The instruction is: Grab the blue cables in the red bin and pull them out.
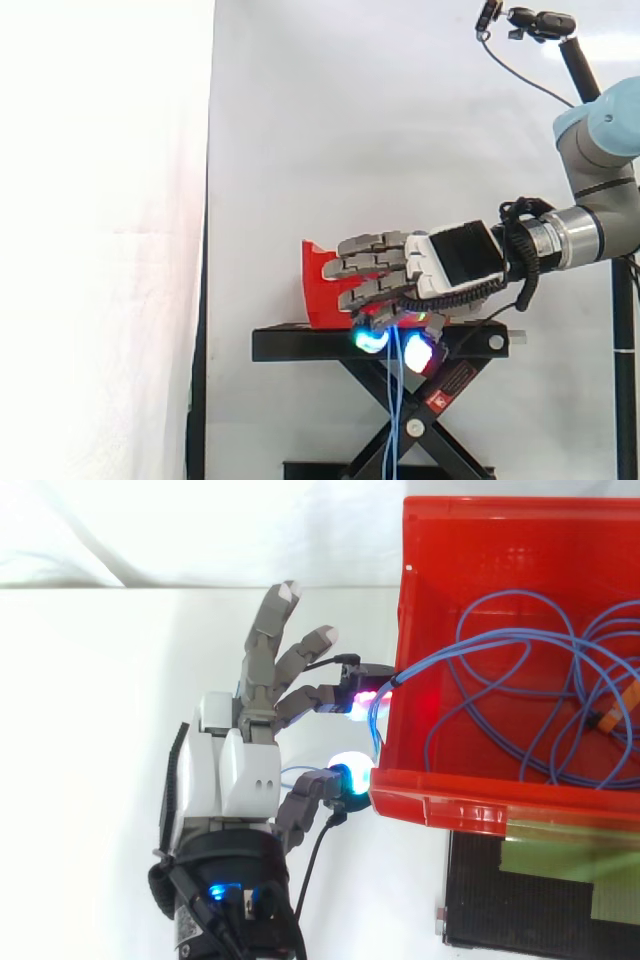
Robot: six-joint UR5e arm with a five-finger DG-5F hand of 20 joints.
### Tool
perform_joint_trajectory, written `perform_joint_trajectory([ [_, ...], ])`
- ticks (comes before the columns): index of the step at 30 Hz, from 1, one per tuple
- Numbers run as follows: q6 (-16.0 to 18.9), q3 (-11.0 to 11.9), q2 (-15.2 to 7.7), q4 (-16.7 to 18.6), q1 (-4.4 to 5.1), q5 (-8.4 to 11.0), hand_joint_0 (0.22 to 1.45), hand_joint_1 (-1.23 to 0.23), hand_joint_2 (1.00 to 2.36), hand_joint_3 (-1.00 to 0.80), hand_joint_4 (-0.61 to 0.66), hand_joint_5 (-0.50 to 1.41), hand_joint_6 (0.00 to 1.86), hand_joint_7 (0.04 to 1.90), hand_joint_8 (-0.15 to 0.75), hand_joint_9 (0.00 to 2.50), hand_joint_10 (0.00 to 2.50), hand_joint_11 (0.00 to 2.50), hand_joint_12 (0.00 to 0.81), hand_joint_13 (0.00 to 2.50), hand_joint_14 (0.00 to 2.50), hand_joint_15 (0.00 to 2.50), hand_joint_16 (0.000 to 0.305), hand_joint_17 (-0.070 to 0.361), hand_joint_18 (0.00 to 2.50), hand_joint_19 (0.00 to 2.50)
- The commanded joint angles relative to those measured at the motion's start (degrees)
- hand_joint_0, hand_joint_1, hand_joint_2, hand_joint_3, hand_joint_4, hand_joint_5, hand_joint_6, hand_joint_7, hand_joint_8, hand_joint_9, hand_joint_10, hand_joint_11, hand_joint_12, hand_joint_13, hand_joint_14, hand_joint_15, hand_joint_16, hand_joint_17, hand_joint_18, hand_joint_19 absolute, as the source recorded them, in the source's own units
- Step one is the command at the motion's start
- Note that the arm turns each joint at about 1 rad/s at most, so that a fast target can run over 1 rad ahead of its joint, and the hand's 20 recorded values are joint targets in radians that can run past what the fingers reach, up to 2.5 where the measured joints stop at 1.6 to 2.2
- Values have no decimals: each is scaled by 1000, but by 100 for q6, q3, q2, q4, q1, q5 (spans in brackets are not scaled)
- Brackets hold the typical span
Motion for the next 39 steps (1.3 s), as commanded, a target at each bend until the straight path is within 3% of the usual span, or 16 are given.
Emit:
perform_joint_trajectory([
  [1,6,2,0,-4,7,-12,832,-879,1000,-1000,354,914,3,594,304,686,11,321,330,282,9,264,46,103,79,314],
  [11,6,-7,0,4,-2,-39,859,-870,1000,-1000,336,1002,9,709,301,734,11,331,328,311,9,260,45,101,117,312],
  [24,6,-7,0,-31,7,-39,887,-837,1000,-1000,274,1025,306,657,309,815,12,356,321,345,10,274,44,98,149,320],
  [26,6,-7,0,-31,15,-39,886,-836,1000,-1000,277,1022,301,661,307,817,12,365,321,345,10,274,44,98,149,327],
  [27,6,-7,0,-31,15,-30,880,-839,1000,-1000,292,1023,124,699,304,807,13,358,322,344,10,277,44,98,149,327],
  [29,6,2,0,-13,24,-30,864,-845,1000,-1000,320,1005,2,689,301,784,12,351,322,334,10,279,44,98,135,333],
  [33,42,-7,0,-22,33,-39,837,-846,1000,-1000,331,894,8,497,299,753,12,329,327,323,10,277,44,100,127,338],
  [39,42,2,0,-119,24,-74,821,-841,1000,-1000,334,827,10,404,297,735,11,327,331,313,10,285,45,102,114,346],
])
